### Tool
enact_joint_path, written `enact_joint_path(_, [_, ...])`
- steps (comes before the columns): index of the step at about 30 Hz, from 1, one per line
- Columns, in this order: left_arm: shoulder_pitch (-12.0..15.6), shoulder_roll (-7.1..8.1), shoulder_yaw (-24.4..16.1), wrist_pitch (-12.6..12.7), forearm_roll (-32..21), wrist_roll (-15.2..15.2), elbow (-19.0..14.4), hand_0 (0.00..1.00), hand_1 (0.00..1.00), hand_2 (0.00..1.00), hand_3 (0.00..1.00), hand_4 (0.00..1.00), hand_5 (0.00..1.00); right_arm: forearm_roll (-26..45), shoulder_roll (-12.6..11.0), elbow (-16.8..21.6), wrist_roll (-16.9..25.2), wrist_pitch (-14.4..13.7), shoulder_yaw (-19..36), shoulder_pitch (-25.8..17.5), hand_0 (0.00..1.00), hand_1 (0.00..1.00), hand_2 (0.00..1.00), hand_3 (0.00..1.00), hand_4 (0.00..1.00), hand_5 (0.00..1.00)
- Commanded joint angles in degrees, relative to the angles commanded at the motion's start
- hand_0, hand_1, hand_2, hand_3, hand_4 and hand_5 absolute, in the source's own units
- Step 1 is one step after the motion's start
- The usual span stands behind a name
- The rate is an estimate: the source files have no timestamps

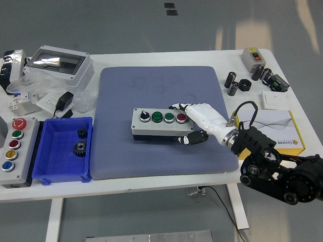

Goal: Pick up the button,place it on the desk,press the button,press the button

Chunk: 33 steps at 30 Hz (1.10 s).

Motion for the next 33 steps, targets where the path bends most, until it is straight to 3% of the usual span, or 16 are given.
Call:
enact_joint_path(1, [-0.01,0.01,-0.04,-0.03,0.12,0.02,0.00,0.625,0.570,0.530,0.587,0.618,0.220,0.00,0.26,-0.37,-0.17,0.21,-0.10,-0.02,0.307,0.406,0.369,0.332,0.161,0.002])
enact_joint_path(6, [-0.11,0.11,-0.15,-0.17,0.47,0.09,0.00,0.625,0.570,0.530,0.587,0.618,0.220,0.87,0.91,-1.43,-0.47,1.25,-0.04,-0.19,0.307,0.406,0.369,0.332,0.161,0.002])
enact_joint_path(7, [-0.15,0.17,-0.16,-0.20,0.54,0.09,0.00,0.625,0.569,0.530,0.587,0.617,0.219,1.23,0.94,-1.59,-0.39,1.41,0.03,-0.20,0.405,0.446,0.447,0.412,0.290,0.002])
enact_joint_path(12, [-0.29,0.42,-0.38,-0.31,1.05,0.12,0.00,0.625,0.569,0.530,0.587,0.617,0.219,3.36,0.69,-2.28,-0.15,2.23,0.36,-0.24,0.405,0.446,0.447,0.412,0.290,0.002])
enact_joint_path(13, [-0.30,0.45,-0.43,-0.33,1.15,0.13,0.00,0.624,0.570,0.530,0.587,0.617,0.218,3.66,0.64,-2.36,-0.12,2.40,0.42,-0.25,0.547,0.574,0.545,0.554,0.316,0.002])
enact_joint_path(18, [-0.43,0.56,-0.62,-0.43,1.68,0.15,0.00,0.624,0.570,0.530,0.587,0.617,0.218,4.50,0.45,-2.41,-0.06,3.39,0.58,-0.28,0.547,0.574,0.545,0.554,0.316,0.002])
enact_joint_path(19, [-0.46,0.59,-0.64,-0.45,1.76,0.14,0.00,0.624,0.570,0.530,0.586,0.618,0.221,4.62,0.42,-2.38,-0.04,3.50,0.58,-0.28,0.734,0.715,0.703,0.696,0.274,0.012])
enact_joint_path(24, [-0.64,0.76,-1.16,-0.49,2.63,0.05,0.00,0.624,0.570,0.530,0.586,0.618,0.221,5.49,0.10,-2.07,0.19,3.82,0.48,-0.15,0.734,0.715,0.703,0.696,0.274,0.012])
enact_joint_path(25, [-0.65,0.79,-1.31,-0.48,2.81,0.05,0.00,0.624,0.570,0.530,0.587,0.615,0.218,5.59,0.02,-1.98,0.20,3.87,0.49,-0.10,0.847,0.802,0.806,0.768,0.373,0.053])
enact_joint_path(30, [-0.39,0.59,-1.93,-0.51,3.45,0.28,-0.06,0.624,0.570,0.530,0.587,0.615,0.218,6.30,-0.35,-1.36,0.26,3.98,0.69,-0.09,0.847,0.802,0.806,0.768,0.373,0.053])
enact_joint_path(31, [-0.31,0.51,-1.97,-0.50,3.49,0.28,-0.05,0.624,0.570,0.530,0.587,0.616,0.214,6.48,-0.39,-1.26,0.27,4.02,0.73,-0.13,0.911,0.858,0.863,0.887,0.476,0.057])
enact_joint_path(33, [-0.11,0.36,-2.08,-0.46,3.62,0.29,-0.04,0.624,0.570,0.530,0.587,0.616,0.214,6.90,-0.39,-1.10,0.34,4.07,0.85,-0.19,0.911,0.858,0.863,0.887,0.476,0.057])
